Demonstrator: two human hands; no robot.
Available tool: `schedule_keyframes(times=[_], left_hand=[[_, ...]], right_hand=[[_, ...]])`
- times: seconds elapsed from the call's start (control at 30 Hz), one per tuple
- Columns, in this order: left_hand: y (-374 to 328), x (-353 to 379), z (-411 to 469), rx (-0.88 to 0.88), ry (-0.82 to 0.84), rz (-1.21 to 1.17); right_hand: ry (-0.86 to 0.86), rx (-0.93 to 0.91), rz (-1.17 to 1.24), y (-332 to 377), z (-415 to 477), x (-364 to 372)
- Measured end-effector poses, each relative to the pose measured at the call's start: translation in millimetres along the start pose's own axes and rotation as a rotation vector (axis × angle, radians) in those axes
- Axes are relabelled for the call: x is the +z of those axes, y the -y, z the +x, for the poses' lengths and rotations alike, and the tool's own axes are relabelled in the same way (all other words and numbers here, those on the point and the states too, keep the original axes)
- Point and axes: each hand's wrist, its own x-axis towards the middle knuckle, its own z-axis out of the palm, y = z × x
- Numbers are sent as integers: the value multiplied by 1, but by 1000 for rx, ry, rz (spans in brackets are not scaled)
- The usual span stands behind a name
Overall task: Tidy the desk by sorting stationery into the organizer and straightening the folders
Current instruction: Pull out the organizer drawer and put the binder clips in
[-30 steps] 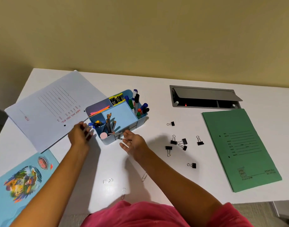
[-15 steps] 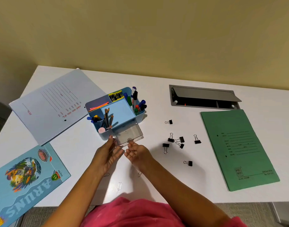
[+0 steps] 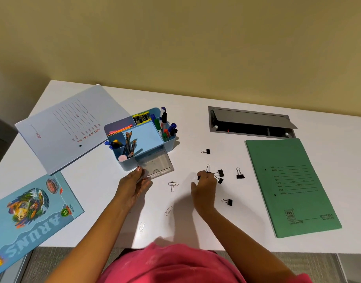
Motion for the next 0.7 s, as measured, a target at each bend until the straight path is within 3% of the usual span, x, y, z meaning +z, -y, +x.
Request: schedule_keyframes(times=[0.3,0.4,0.53,0.7], left_hand=[[1,3,-3,13,-39,10],[2,4,-3,24,-47,8],[6,5,-2,42,-60,24],[14,4,3,58,-80,10]], right_hand=[[70,53,-42,-3,14,-7],[58,26,113,6,14,-12],[-10,-257,261,46,11,-25],[-6,-577,169,96,5,-15]])
